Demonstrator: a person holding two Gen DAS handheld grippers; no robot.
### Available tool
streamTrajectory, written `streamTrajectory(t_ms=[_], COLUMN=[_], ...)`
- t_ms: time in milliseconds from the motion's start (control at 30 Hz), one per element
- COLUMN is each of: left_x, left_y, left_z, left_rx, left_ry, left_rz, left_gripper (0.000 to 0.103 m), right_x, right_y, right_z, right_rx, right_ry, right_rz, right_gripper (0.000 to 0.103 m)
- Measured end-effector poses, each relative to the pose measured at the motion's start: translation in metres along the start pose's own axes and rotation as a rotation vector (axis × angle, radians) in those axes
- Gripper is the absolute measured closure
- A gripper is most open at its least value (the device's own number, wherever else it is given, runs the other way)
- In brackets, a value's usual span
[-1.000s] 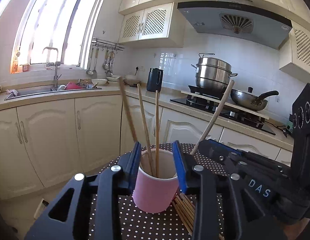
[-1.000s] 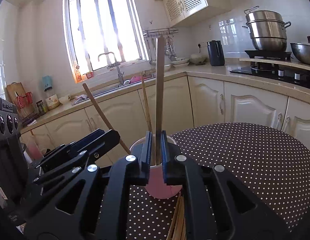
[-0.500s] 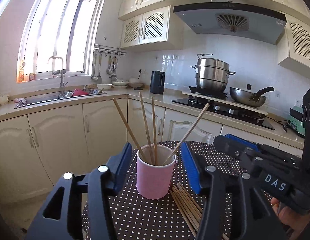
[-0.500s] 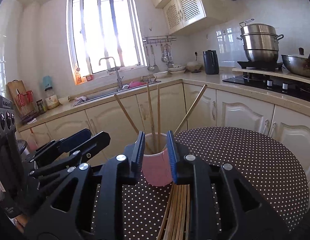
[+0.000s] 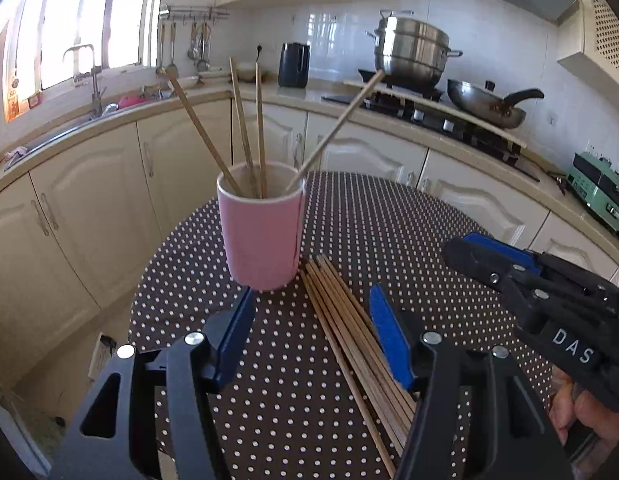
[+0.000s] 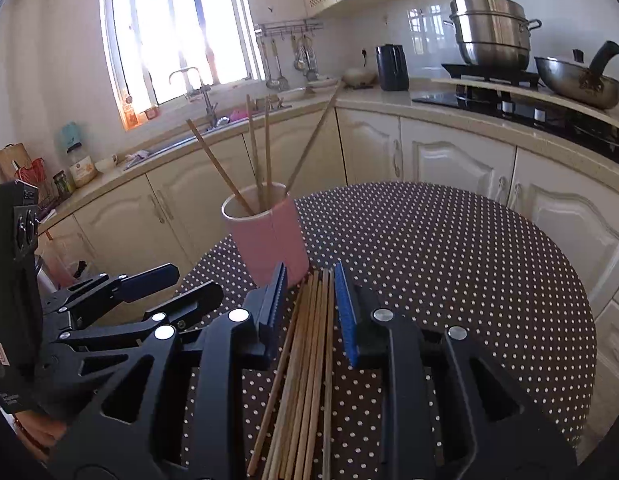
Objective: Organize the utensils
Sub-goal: 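Withdraw both open grippers from the cup back toward the chopstick pile, then position both open grippers over the remaining chopsticks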
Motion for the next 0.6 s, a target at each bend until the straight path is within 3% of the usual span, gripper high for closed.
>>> streamTrajectory(t_ms=[267, 600], left_x=[-0.037, -0.052], left_y=[0.048, 0.073], left_z=[-0.009, -0.004], left_rx=[0.035, 0.073], left_ry=[0.027, 0.021], left_rz=[0.273, 0.364], left_gripper=[0.044, 0.044], right_x=[-0.034, -0.049], right_y=[0.022, 0.036], right_z=[-0.023, -0.032], right_rx=[-0.03, -0.025], right_ry=[0.064, 0.081], right_rz=[0.17, 0.241], right_gripper=[0.074, 0.069])
Point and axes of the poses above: each gripper's, at about its wrist camera, not at the fingertips, and y roughly the way its jaws point, z to its left, x to its top, the point moved 6 cm from there along y, roughly the way its jaws point, and after that the axes turned 7 degrees about x, right-handed, at the moved point
